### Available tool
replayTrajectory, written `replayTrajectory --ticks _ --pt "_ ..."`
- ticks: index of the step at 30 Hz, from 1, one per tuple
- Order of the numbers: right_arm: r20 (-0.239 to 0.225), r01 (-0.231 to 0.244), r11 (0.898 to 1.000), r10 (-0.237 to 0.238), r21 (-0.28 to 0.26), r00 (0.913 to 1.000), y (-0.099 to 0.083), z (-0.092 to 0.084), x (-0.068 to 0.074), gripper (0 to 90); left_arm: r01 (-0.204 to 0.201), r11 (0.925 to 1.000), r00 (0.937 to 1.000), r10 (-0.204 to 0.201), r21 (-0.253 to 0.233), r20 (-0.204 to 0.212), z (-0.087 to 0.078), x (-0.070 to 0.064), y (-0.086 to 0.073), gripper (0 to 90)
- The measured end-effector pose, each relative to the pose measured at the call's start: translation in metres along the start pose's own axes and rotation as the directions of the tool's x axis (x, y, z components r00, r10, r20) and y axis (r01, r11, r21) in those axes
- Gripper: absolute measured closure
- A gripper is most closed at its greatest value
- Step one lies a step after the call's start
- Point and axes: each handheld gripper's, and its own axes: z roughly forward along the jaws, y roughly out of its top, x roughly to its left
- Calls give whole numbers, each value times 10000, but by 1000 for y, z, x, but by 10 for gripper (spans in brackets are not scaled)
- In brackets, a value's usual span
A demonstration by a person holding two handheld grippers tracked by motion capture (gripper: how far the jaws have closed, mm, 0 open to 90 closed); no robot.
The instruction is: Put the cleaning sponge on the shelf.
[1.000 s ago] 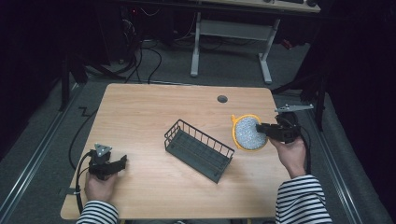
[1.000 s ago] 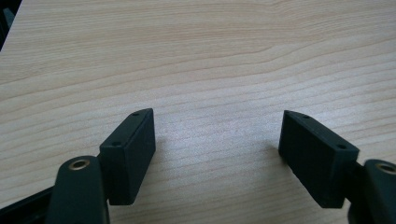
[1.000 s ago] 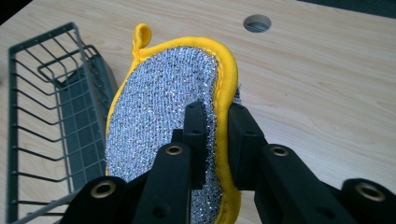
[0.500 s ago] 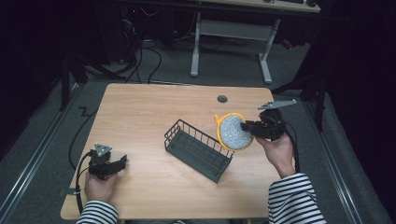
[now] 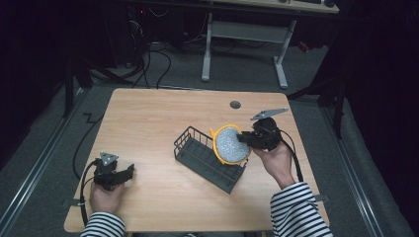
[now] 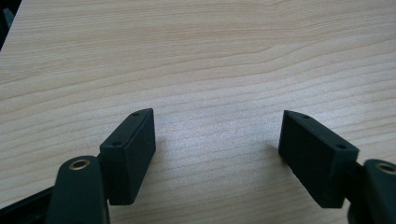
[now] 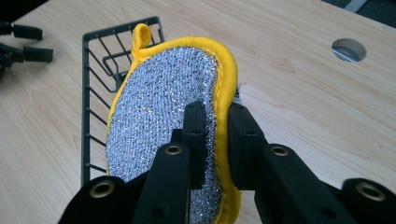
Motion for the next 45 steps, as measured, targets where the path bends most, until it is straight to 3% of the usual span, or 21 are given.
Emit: replayTrajectory --ticks 10,14,27,33,36,41,45 --pt "48 542 9977 -544 414 9985 0 19 15 788 30 10000 10000 -30 -4 26 0 0 0 282" --pt "-102 428 9980 -423 470 9991 -4 25 16 787 31 10000 10000 -31 -7 15 0 0 0 283" --pt "-70 1075 9896 -1074 954 9942 -8 39 32 770 82 10000 9999 -82 2 -62 0 1 0 285" --pt "-264 831 9920 -810 946 9964 -14 42 29 756 90 10000 9999 -90 -1 -65 0 1 0 284" --pt "-294 908 9920 -885 881 9956 -13 41 29 709 88 10000 9999 -88 2 -66 0 0 0 284" --pt "-234 612 9955 -596 721 9979 -14 37 27 525 90 10000 9999 -90 -1 -65 0 0 0 284" --pt "-36 430 9987 -429 271 9991 -13 31 25 471 86 10000 9999 -86 -1 -68 0 0 0 286"
